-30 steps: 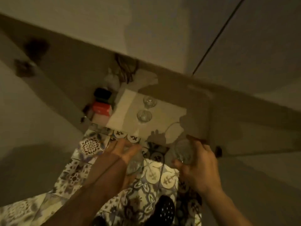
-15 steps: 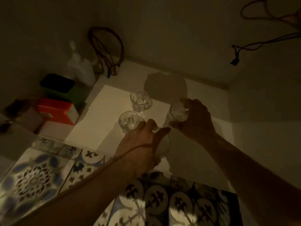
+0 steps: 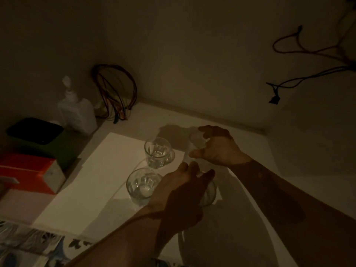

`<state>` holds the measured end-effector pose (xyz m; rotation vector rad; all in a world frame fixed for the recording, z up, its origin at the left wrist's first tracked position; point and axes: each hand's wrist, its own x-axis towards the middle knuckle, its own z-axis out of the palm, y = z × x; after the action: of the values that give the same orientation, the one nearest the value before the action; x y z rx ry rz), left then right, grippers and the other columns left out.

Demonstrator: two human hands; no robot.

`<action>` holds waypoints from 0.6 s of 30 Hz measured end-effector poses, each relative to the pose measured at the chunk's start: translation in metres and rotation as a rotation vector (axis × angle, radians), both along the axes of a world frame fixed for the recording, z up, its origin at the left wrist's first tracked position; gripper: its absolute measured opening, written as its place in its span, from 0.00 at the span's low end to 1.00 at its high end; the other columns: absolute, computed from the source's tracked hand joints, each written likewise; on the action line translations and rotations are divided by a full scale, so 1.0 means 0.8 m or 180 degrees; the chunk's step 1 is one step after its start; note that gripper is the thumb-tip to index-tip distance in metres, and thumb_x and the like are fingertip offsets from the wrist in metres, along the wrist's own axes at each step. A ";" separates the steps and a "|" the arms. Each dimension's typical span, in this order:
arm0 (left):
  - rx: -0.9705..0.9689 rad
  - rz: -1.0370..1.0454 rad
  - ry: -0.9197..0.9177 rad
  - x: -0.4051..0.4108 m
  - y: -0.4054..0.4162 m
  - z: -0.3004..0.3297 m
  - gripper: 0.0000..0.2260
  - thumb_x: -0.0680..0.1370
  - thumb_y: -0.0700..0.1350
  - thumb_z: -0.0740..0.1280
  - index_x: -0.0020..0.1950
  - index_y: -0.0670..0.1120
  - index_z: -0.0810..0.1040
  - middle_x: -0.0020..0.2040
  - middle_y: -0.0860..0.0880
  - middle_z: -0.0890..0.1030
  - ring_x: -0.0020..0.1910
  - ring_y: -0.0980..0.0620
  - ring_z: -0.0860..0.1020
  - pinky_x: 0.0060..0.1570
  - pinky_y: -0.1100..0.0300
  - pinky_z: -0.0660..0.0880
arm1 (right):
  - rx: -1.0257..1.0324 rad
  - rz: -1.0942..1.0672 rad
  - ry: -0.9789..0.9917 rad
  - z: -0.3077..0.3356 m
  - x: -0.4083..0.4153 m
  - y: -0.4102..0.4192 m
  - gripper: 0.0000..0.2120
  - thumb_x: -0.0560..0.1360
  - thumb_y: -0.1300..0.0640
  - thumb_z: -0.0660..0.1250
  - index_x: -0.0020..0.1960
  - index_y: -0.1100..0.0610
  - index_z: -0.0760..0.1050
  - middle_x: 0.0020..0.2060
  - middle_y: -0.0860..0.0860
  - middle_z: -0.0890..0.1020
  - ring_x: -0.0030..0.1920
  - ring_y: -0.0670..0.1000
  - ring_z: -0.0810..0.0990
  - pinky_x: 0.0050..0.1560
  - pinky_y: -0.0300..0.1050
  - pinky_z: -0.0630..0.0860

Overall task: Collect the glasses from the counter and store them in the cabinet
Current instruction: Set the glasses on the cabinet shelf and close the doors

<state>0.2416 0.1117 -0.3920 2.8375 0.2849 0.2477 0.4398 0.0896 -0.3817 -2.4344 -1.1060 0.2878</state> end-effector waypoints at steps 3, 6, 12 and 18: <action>0.0020 -0.0040 0.0021 0.007 0.000 -0.005 0.43 0.73 0.56 0.74 0.79 0.57 0.51 0.73 0.47 0.62 0.66 0.47 0.65 0.58 0.51 0.74 | -0.0084 0.0050 -0.0069 -0.009 0.007 -0.001 0.46 0.57 0.40 0.83 0.72 0.46 0.71 0.65 0.47 0.76 0.62 0.49 0.77 0.54 0.39 0.71; 0.0059 -0.0056 0.0028 0.013 -0.001 -0.010 0.43 0.73 0.56 0.74 0.80 0.55 0.51 0.74 0.46 0.62 0.67 0.46 0.65 0.57 0.52 0.74 | -0.0081 0.0083 -0.0017 -0.017 0.009 -0.005 0.45 0.57 0.42 0.84 0.71 0.46 0.72 0.64 0.48 0.76 0.62 0.51 0.77 0.59 0.43 0.75; 0.0032 0.0020 -0.0087 0.019 -0.002 -0.017 0.44 0.73 0.56 0.73 0.81 0.55 0.50 0.77 0.45 0.58 0.70 0.45 0.64 0.60 0.53 0.72 | 0.0152 0.0138 0.0209 -0.020 0.004 0.000 0.43 0.58 0.50 0.85 0.70 0.47 0.73 0.60 0.46 0.75 0.59 0.48 0.77 0.56 0.41 0.75; 0.0029 0.0032 -0.0249 0.015 0.001 -0.028 0.45 0.71 0.57 0.75 0.80 0.55 0.52 0.78 0.48 0.55 0.65 0.47 0.66 0.53 0.55 0.74 | 0.0099 0.0239 0.0261 -0.021 0.002 -0.006 0.45 0.59 0.54 0.85 0.72 0.46 0.70 0.63 0.48 0.74 0.60 0.50 0.77 0.55 0.40 0.74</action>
<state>0.2533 0.1123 -0.4140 2.8279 0.2824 0.3621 0.4413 0.0848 -0.3984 -2.3357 -1.1590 0.3879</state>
